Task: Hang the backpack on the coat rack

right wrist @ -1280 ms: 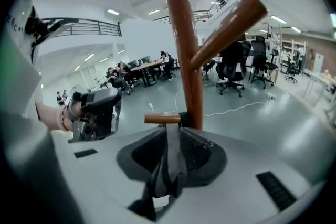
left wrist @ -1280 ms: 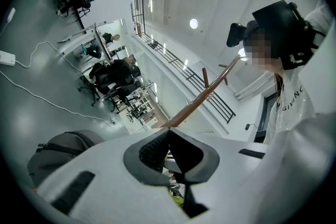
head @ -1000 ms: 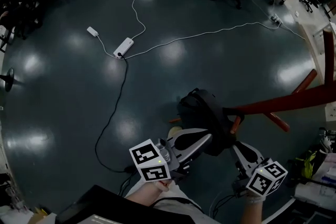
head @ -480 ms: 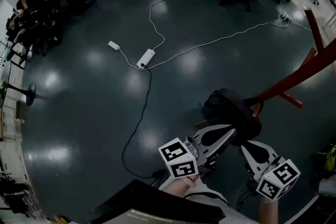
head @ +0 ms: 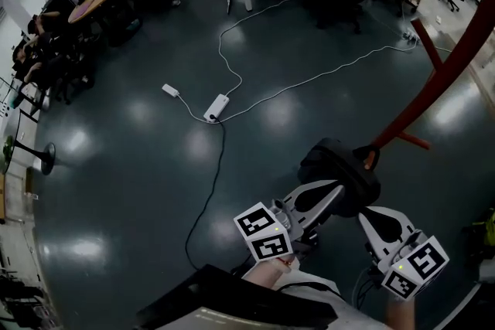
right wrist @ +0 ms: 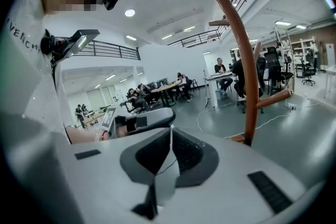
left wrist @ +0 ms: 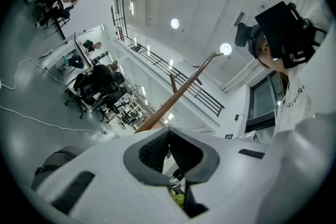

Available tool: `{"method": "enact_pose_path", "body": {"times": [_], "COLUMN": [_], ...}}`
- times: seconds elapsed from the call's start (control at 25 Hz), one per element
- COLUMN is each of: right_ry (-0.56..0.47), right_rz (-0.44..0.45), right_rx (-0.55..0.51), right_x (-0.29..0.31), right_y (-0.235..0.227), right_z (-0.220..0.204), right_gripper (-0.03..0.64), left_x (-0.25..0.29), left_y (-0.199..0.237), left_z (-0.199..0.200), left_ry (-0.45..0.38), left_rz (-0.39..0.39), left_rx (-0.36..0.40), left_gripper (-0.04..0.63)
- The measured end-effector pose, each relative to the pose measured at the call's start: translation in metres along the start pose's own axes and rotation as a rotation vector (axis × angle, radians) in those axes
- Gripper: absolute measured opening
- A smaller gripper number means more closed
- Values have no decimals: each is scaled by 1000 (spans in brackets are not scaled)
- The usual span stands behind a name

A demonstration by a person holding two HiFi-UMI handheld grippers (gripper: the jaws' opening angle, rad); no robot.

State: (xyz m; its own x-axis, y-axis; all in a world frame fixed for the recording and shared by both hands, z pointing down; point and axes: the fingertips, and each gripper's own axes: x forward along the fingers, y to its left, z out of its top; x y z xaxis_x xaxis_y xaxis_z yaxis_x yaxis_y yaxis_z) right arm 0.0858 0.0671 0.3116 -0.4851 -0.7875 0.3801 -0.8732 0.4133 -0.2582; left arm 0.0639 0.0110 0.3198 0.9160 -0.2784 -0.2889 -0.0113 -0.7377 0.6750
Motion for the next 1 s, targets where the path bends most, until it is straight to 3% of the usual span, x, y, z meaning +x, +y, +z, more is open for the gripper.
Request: {"method": "enact_pose_path", "body": {"times": [1.0], "right_ry": [-95], "right_rz": [-93], "right_rx": [7], "right_x": [-53], "right_y": [11], "right_z": [2], "right_gripper": [21], "left_x": [9], "left_y": [-41], "left_z": [2], "left_ry": [20], "left_rz": [-46], "left_rx": [46], "left_gripper": [8]}}
